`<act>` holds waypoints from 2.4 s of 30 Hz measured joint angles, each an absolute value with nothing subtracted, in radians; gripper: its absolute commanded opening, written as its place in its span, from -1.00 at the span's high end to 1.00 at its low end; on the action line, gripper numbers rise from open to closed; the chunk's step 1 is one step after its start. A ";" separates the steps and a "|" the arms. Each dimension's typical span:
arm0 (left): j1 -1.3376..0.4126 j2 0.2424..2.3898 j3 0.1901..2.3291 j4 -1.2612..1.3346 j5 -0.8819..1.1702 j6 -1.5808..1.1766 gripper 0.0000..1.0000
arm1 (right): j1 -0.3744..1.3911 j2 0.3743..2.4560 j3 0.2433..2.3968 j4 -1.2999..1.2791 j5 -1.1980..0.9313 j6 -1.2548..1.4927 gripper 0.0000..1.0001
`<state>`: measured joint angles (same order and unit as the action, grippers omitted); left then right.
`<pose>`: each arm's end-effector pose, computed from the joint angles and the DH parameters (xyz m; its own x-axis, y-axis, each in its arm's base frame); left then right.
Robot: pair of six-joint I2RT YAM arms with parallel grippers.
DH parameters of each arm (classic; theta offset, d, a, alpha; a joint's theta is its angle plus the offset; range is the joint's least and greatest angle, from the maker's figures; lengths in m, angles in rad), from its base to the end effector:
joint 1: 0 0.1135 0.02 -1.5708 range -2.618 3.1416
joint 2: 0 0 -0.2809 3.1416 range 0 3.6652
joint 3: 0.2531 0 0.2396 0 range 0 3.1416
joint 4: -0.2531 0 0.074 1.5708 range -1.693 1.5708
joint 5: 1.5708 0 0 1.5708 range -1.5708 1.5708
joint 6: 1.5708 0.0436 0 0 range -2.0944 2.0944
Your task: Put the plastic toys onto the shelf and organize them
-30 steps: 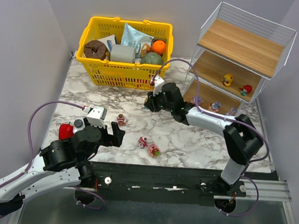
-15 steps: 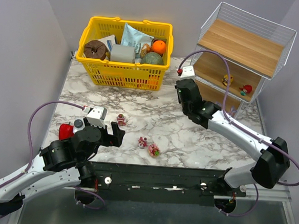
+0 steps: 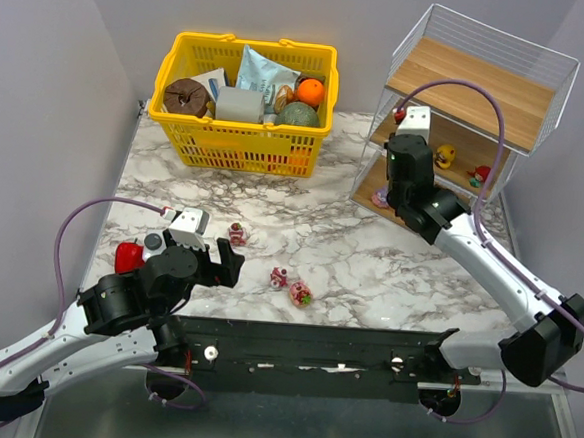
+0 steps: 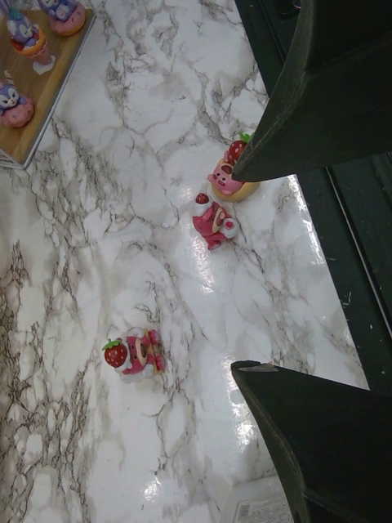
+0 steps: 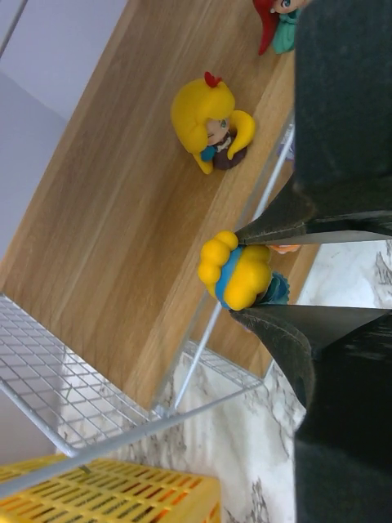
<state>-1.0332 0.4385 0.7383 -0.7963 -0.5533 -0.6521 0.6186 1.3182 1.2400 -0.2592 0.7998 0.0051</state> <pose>0.0541 -0.0460 0.3057 -0.4938 -0.1800 -0.8508 0.2448 0.9100 -0.3346 0.2497 0.1394 0.3926 -0.2689 -0.1871 -0.9448 0.1487 0.9611 -0.2326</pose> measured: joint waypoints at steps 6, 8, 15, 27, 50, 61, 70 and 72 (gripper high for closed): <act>-1.033 0.440 0.738 -0.796 -0.553 -0.652 -0.98 | 0.594 1.356 1.240 -0.189 0.808 -0.046 0.86; -1.033 0.443 0.738 -0.796 -0.553 -0.652 -0.98 | 0.594 1.367 1.240 -0.157 0.812 -0.065 0.85; -1.034 0.451 0.738 -0.796 -0.553 -0.652 -0.98 | 0.593 1.411 1.240 -0.034 0.823 -0.140 0.84; -1.033 0.451 0.738 -0.796 -0.553 -0.652 -0.98 | 0.543 1.478 1.240 0.049 0.794 -0.211 0.78; -1.033 0.451 0.738 -0.796 -0.553 -0.652 -0.98 | 0.513 1.515 1.237 0.115 0.727 -0.236 0.47; -1.034 0.457 0.738 -0.796 -0.553 -0.653 -0.98 | 0.510 1.510 1.237 0.109 0.716 -0.210 0.17; -1.033 0.459 0.738 -0.797 -0.553 -0.652 -0.98 | 0.510 1.507 1.237 0.074 0.715 -0.189 -0.04; -1.033 0.459 0.738 -0.797 -0.553 -0.652 -0.98 | 0.510 1.507 1.237 0.067 0.715 -0.184 -0.09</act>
